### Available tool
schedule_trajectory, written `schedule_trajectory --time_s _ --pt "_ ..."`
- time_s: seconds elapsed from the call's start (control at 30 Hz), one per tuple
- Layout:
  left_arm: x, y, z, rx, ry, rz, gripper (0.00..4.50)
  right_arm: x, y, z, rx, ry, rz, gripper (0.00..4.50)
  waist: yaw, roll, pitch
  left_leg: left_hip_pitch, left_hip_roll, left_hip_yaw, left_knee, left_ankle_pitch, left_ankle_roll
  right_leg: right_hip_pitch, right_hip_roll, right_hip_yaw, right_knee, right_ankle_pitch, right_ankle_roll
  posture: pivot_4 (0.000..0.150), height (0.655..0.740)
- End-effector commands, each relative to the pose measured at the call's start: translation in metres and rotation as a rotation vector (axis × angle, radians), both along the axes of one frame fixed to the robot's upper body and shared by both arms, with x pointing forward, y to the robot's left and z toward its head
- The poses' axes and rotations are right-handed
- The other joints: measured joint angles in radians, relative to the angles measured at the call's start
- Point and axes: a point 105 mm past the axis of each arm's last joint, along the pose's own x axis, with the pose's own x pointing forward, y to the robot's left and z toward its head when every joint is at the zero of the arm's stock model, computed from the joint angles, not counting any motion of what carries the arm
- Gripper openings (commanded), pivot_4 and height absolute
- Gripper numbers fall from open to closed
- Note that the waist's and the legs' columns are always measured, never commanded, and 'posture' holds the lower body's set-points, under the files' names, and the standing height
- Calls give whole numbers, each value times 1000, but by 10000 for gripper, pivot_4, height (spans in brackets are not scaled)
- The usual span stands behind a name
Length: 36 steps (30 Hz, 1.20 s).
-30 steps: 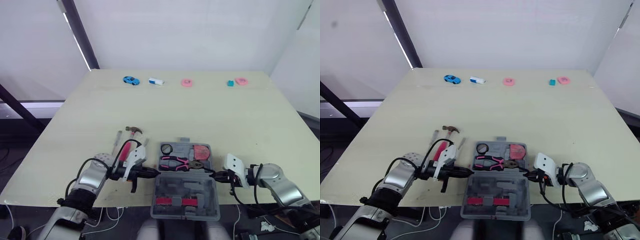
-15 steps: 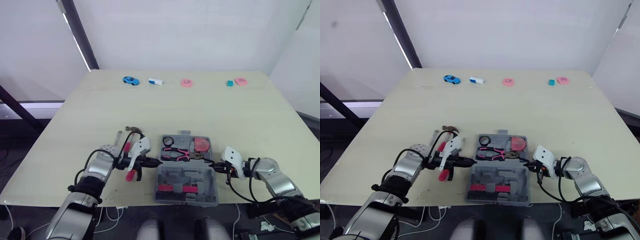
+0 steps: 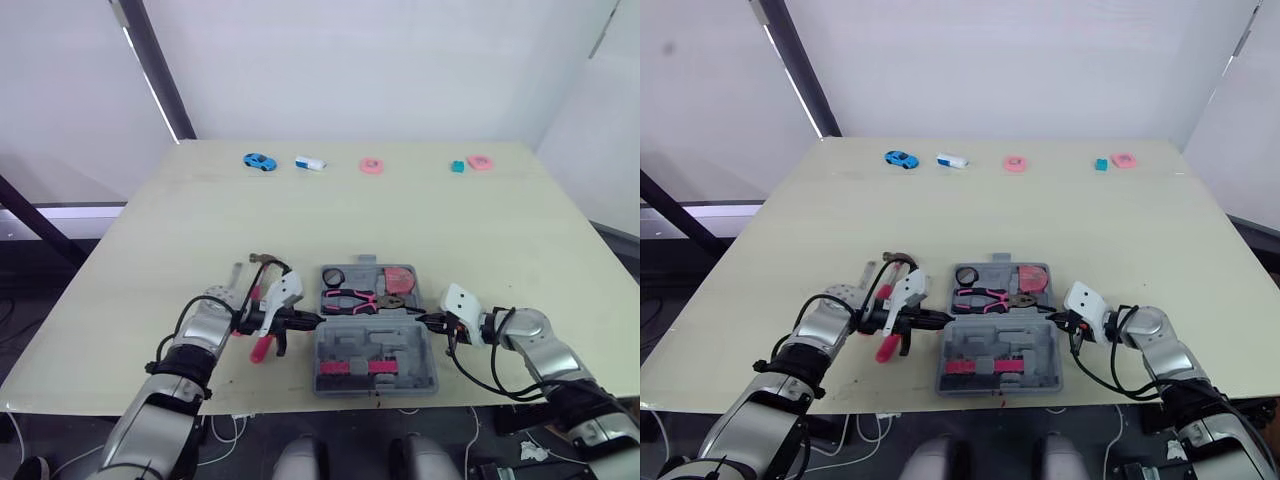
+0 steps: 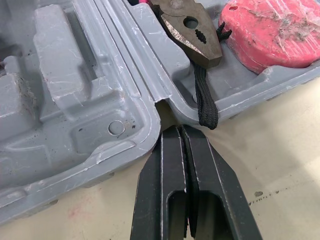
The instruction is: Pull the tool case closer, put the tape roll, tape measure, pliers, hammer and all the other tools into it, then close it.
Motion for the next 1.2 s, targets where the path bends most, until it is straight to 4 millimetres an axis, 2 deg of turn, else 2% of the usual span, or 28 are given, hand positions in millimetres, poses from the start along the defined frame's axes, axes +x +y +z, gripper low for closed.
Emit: schedule_trajectory --time_s 0.03,1.2 --pt "11 -4 16 -25 -73 -1 0 6 11 13 28 -62 28 507 -1 0 0 0 0 0 0 0 0 0 0 0 0 0 0 1500 7395" --pt "16 -12 13 -43 -79 0 0 14 9 11 20 -86 -3 507 0 0 0 0 0 0 0 0 0 0 0 1 0 0 0 1500 7395"
